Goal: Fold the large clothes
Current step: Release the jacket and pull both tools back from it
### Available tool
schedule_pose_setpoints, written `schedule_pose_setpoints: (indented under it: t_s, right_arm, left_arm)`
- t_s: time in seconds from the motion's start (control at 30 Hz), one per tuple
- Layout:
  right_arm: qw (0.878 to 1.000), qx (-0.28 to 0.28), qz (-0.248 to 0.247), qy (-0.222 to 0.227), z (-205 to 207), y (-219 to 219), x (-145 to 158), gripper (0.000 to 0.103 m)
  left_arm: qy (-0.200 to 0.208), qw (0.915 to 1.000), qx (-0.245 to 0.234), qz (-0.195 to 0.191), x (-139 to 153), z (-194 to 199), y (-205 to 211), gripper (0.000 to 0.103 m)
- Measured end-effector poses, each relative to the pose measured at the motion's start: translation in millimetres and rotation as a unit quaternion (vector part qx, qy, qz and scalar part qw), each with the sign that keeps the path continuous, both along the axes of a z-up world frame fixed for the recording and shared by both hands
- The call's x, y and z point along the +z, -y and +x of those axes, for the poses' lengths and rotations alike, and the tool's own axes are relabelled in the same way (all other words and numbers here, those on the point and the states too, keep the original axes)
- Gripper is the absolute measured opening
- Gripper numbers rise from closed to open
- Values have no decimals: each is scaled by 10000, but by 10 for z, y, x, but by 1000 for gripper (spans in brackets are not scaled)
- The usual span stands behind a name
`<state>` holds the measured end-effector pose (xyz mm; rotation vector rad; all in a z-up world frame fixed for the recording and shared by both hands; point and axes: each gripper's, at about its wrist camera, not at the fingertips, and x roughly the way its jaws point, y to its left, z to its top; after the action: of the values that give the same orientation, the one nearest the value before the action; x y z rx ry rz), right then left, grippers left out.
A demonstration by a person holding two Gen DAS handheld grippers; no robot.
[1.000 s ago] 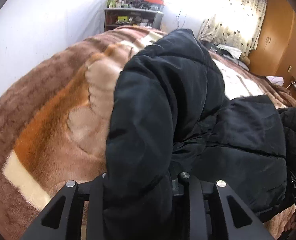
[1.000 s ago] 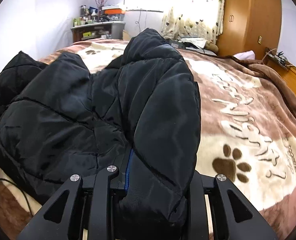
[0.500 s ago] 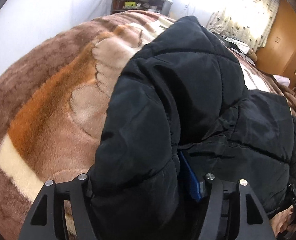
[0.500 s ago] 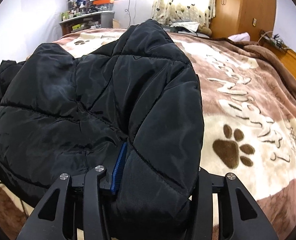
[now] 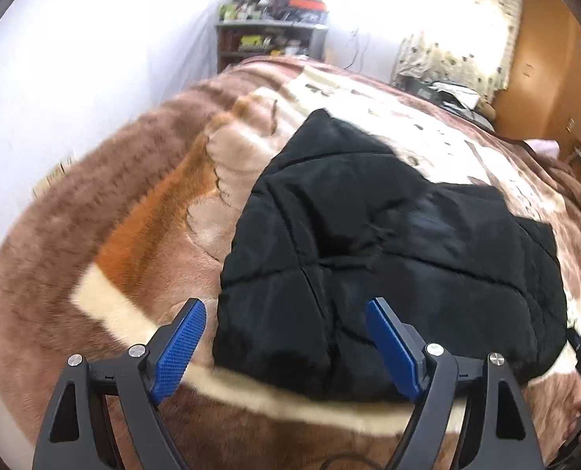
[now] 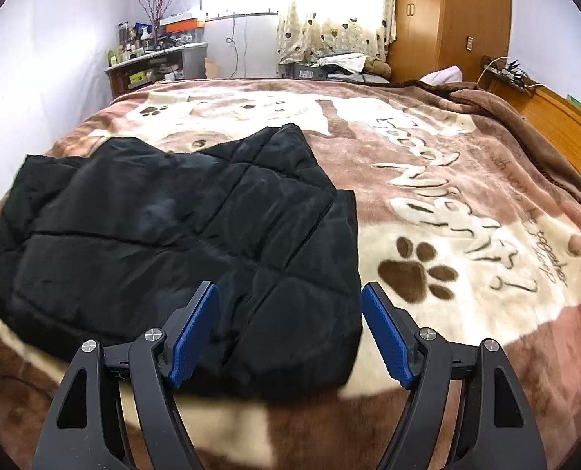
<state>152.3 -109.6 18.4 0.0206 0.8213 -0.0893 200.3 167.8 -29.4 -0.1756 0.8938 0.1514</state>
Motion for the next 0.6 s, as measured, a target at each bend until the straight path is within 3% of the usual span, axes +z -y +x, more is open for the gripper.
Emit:
schedule_pose_setpoints:
  t_s: [0.13, 0.23, 0.6]
  right_arm:
    - [9998, 57, 162, -44, -312, -153, 115, 75]
    - [9996, 72, 250, -130, -524, -269, 147, 75]
    - [9989, 231, 362, -164, -1183, -626, 373, 75]
  left_arm:
    - [-48, 9996, -213, -164, 102, -333, 200, 86]
    - [-48, 9991, -395, 168, 138, -595, 389, 86]
    - [10, 9980, -491, 390, 283, -1397, 715, 86]
